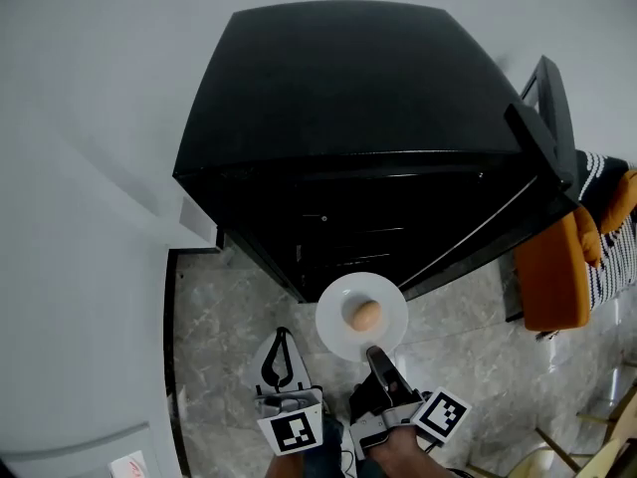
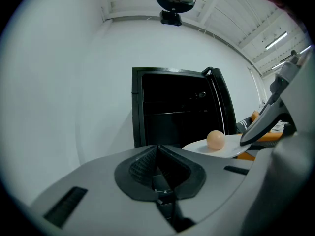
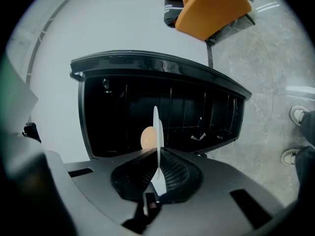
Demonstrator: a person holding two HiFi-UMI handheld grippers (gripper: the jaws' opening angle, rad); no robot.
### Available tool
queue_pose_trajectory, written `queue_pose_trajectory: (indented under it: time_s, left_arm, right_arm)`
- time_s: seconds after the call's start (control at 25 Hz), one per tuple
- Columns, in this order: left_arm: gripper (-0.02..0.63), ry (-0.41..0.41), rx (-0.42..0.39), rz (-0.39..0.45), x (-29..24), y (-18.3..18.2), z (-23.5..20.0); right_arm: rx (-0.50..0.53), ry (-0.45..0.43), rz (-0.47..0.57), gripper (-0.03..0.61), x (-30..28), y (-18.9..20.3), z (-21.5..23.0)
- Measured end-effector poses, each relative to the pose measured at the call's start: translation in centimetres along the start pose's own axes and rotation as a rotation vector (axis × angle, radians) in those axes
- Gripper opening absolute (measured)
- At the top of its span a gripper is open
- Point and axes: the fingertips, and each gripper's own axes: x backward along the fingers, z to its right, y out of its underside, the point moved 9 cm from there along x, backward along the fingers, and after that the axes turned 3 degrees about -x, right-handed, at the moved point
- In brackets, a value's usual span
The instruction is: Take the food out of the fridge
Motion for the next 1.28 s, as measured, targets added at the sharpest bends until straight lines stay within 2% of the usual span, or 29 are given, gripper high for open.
queue_pose_trajectory:
  time_s: [0.4,0.64,0.8,0.88,1.0,1.28]
  left_arm:
    - [0.014,0.02,-0.028,0.032,2.8,-7.9,0.6]
    - [0.014,0.031,-0.016,0.024,5.0,-10.8,0.9]
    - [0.014,0.056,-0.024,0.062,6.1,-13.1,1.0]
    - [0.014,0.068,-0.033,0.055,6.9,-13.7,1.2]
    - [0.014,0.083,-0.054,0.054,7.2,-14.8,0.9]
    - [0.014,0.118,-0.04,0.121,7.6,-17.0,1.3]
  right_arm:
    - [0.047,0.023,-0.031,0.034,4.3,0.3,-6.5]
    - [0.053,0.031,-0.072,0.034,7.2,1.5,-9.2]
    - [0.071,0.03,-0.095,0.034,8.5,1.5,-11.0]
    - [0.09,0.034,-0.094,0.034,9.4,1.2,-12.0]
    - [0.109,0.01,-0.093,0.034,9.6,1.1,-13.8]
    - [0.132,-0.044,-0.088,0.034,10.6,1.6,-16.1]
